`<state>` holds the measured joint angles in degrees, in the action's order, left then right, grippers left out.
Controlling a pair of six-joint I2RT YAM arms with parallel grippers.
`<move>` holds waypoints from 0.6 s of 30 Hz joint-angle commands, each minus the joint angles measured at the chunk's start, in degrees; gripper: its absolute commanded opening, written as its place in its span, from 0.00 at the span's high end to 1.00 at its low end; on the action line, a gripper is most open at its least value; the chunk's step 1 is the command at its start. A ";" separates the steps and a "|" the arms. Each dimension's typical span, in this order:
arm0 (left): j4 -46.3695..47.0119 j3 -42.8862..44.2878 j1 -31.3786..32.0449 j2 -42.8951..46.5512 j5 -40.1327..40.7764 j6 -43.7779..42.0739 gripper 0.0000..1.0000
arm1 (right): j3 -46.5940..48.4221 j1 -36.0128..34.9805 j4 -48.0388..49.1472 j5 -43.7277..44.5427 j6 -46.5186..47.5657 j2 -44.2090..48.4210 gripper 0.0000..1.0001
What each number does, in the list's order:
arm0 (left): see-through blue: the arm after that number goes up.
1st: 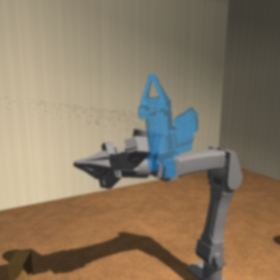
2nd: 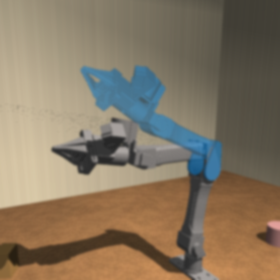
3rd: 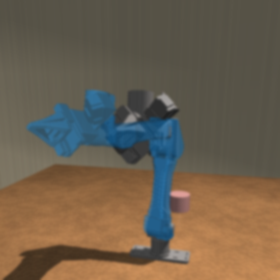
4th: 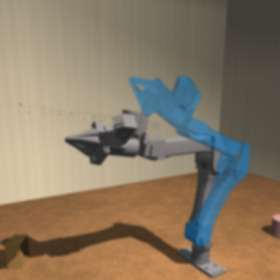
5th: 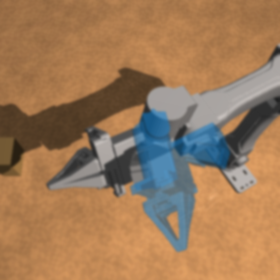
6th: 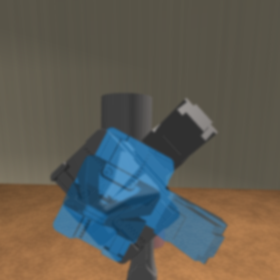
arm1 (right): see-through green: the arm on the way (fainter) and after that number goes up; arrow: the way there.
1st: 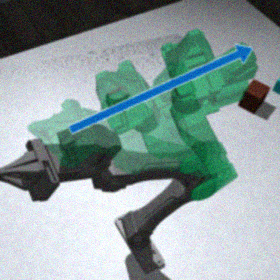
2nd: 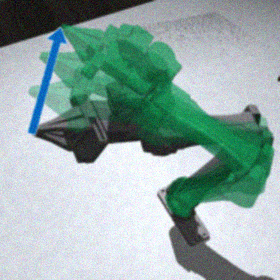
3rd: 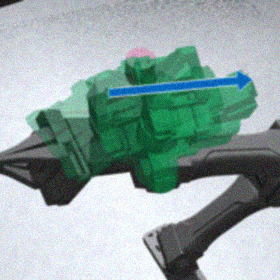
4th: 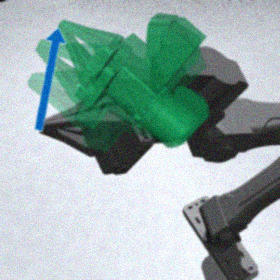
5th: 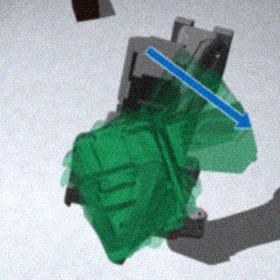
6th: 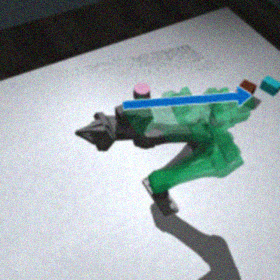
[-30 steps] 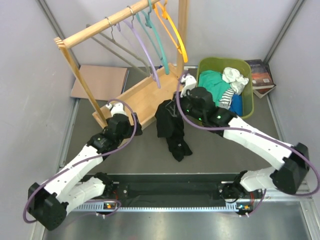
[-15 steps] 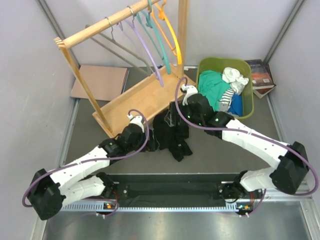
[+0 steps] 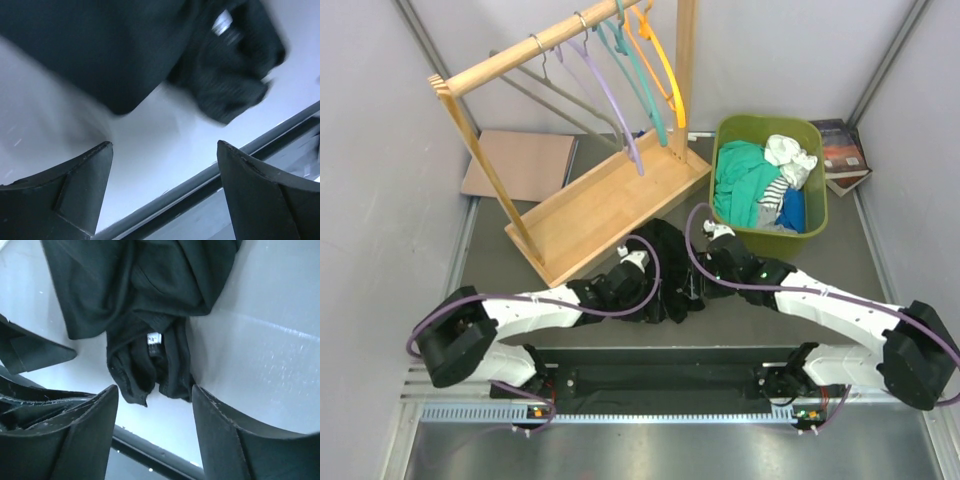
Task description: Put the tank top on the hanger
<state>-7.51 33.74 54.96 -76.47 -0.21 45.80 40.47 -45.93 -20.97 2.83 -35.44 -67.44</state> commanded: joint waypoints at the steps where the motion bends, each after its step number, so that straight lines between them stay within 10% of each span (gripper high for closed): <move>1: 5.92 5.10 0.50 -3.94 -1.64 2.89 0.13 | -1.18 0.41 3.04 0.59 -2.88 -1.02 0.43; 13: 5.22 10.82 0.50 -14.32 -2.95 3.42 0.27 | -1.01 3.22 4.36 -0.80 0.55 -6.91 0.48; 18: 3.82 11.70 0.41 -15.47 -2.25 3.59 0.56 | -1.53 3.83 6.81 -2.56 1.43 -9.28 0.49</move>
<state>-3.01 44.12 55.22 -90.80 -2.35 49.43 39.11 -42.81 -18.15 1.93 -35.42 -75.24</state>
